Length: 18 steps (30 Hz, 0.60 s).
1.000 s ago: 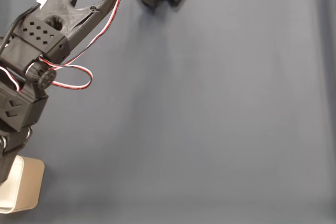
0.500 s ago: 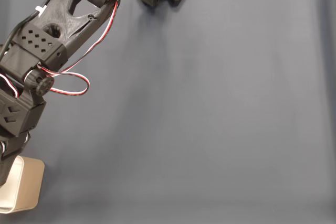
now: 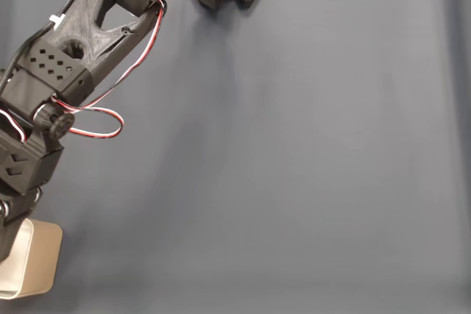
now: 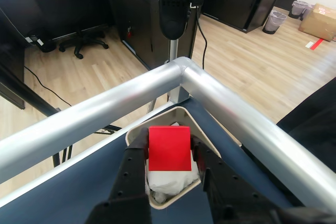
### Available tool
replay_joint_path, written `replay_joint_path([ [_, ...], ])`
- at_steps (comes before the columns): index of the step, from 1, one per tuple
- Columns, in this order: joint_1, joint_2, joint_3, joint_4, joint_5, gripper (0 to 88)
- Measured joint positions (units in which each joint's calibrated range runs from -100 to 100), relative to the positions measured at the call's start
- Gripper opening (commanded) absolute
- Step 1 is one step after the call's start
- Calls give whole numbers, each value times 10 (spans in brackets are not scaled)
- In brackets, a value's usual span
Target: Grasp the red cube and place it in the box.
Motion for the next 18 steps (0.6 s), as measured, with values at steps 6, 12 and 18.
replay_joint_path([
  [6, 2, 0, 0, 0, 0, 0],
  [12, 2, 0, 0, 0, 0, 61],
  [18, 2, 0, 0, 0, 2, 375],
])
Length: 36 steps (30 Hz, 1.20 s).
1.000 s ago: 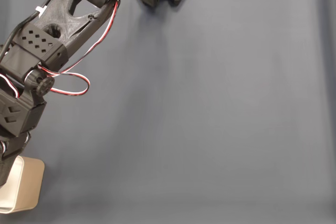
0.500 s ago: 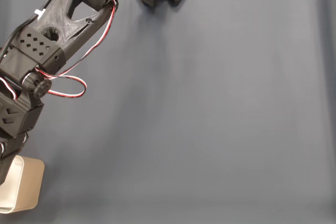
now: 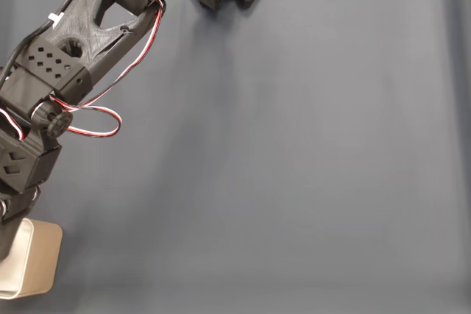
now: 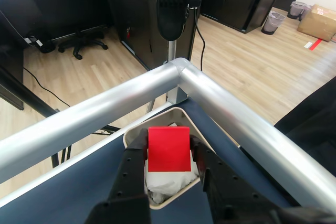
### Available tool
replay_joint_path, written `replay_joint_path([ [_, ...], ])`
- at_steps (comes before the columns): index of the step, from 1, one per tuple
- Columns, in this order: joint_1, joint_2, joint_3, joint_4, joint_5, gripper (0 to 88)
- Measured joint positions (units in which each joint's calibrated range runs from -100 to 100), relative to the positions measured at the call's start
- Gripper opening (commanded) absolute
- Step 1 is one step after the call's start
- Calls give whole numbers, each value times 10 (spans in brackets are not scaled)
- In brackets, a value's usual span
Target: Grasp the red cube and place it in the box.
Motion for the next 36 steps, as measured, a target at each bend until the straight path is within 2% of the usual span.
replay_joint_path([
  [9, 0, 0, -20, 0, 4, 445],
  [27, 0, 0, -22, -5, 6, 446],
  [33, 0, 0, -22, -5, 7, 422],
  [36, 0, 0, -22, -5, 7, 351],
])
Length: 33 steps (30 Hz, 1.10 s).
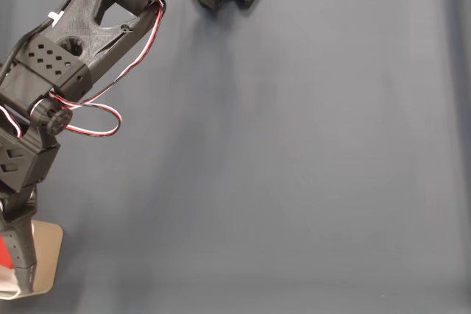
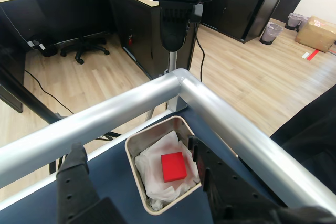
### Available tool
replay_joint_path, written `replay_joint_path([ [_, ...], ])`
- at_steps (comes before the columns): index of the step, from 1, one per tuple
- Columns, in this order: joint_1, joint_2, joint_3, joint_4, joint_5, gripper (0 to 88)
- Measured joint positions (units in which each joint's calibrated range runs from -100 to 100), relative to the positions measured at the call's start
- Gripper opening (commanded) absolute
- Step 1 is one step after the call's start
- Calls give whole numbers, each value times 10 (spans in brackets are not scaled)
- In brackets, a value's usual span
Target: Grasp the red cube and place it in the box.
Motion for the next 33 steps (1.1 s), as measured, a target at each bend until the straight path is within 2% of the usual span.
replay_joint_path([
  [5, 0, 0, 0, -2, 0, 140],
  [10, -1, 0, 0, -2, 0, 7],
  [19, -42, -56, 63, -2, -9, 0],
  [33, -168, -283, 314, -2, -14, 0],
])
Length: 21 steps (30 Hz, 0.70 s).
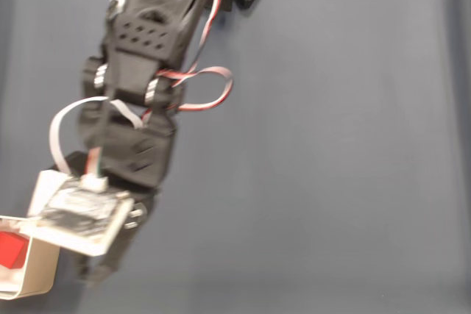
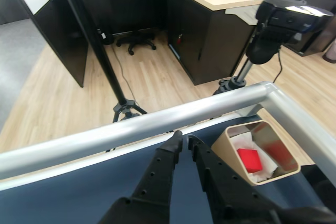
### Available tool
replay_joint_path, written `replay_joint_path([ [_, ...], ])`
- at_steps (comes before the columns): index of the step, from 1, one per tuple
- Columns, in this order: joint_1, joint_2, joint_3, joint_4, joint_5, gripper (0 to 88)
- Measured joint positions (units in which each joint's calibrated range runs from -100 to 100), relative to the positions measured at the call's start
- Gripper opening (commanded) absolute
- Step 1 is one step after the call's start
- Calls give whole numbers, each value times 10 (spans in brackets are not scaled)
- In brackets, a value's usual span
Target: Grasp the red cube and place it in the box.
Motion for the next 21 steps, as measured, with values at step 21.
replay_joint_path([
  [21, -111, -452, 547, -62, -3, 0],
])
